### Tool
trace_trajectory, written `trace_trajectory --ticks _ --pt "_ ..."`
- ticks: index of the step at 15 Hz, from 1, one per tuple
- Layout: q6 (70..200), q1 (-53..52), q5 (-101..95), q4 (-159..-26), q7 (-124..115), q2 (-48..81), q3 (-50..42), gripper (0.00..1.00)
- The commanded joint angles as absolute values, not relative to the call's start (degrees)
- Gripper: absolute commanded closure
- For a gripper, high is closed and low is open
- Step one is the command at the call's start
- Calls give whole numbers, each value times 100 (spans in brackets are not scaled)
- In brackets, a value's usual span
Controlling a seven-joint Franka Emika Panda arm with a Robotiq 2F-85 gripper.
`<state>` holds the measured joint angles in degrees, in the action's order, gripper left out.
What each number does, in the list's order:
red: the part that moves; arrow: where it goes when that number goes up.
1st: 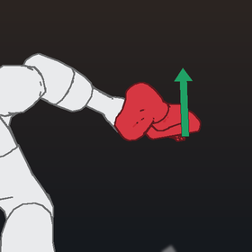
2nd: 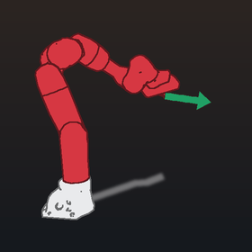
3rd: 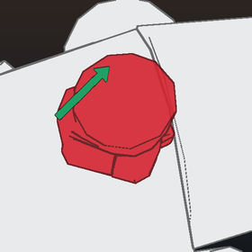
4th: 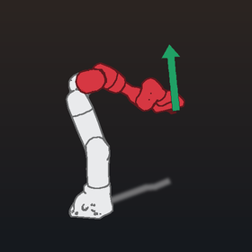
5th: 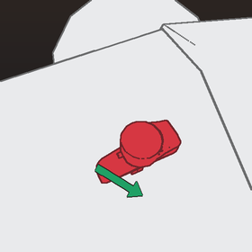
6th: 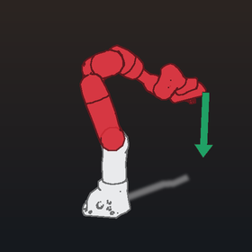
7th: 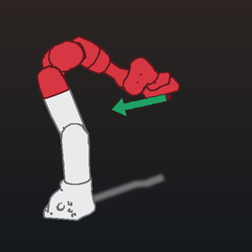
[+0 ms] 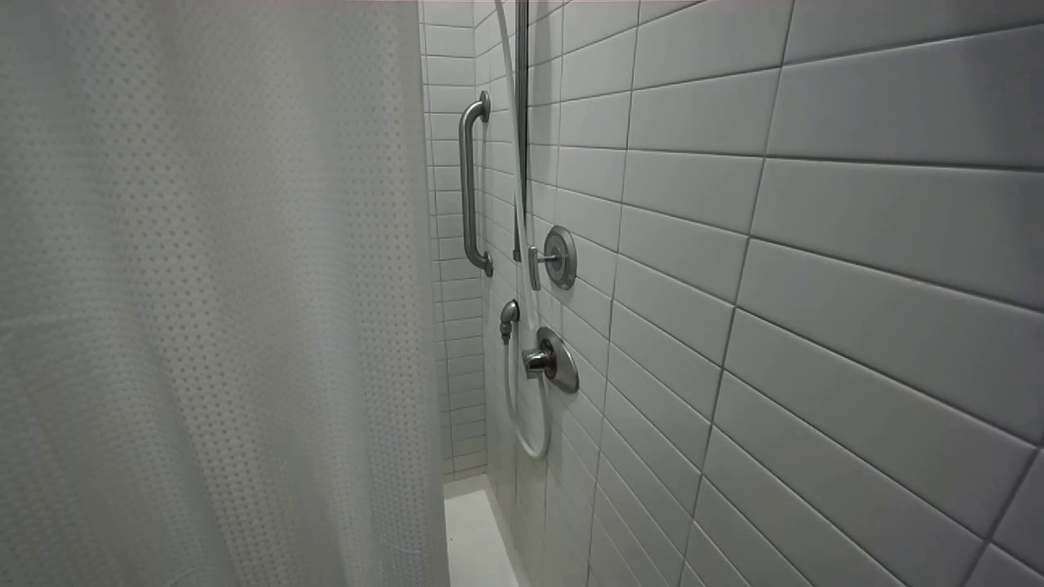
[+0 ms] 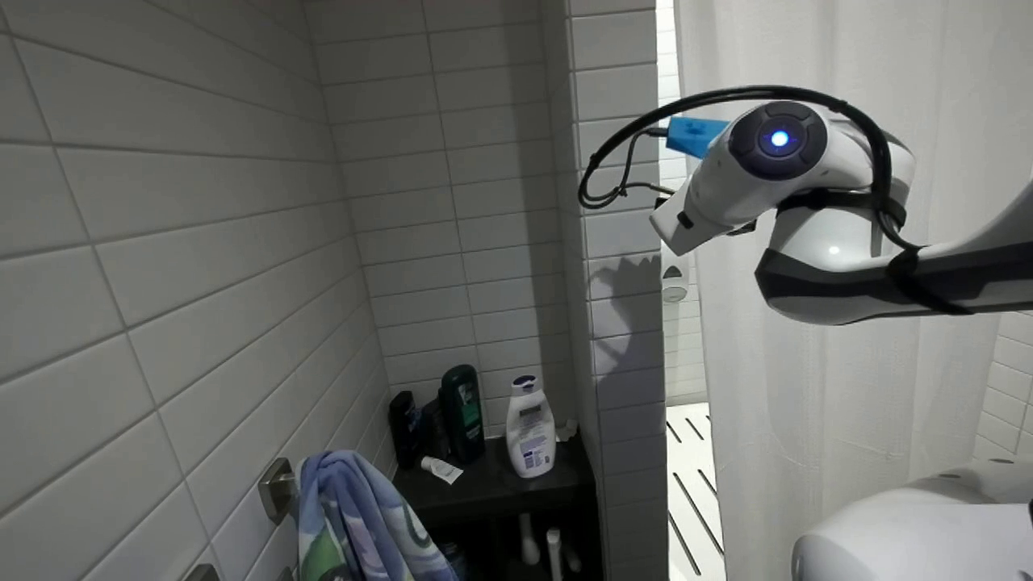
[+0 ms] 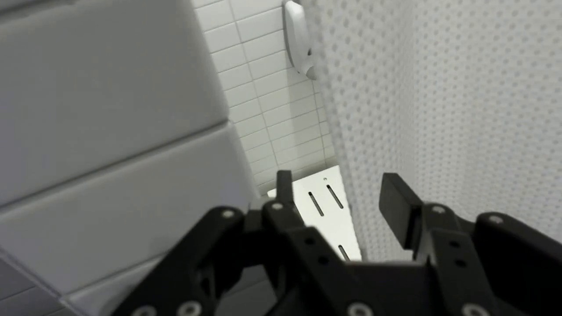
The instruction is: Pull the curtain to the left
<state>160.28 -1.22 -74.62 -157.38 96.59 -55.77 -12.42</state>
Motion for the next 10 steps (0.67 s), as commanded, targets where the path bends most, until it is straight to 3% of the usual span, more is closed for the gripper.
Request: trace_trajectory --ticks 1,3,10 --pt "15197 2 -6948 -15466 9614 -5343 -1286 14" --pt "14603 72 -6642 -15285 9657 -5305 -1324 1" --pt "12704 446 -6156 -14597 9158 -5109 -1285 0"
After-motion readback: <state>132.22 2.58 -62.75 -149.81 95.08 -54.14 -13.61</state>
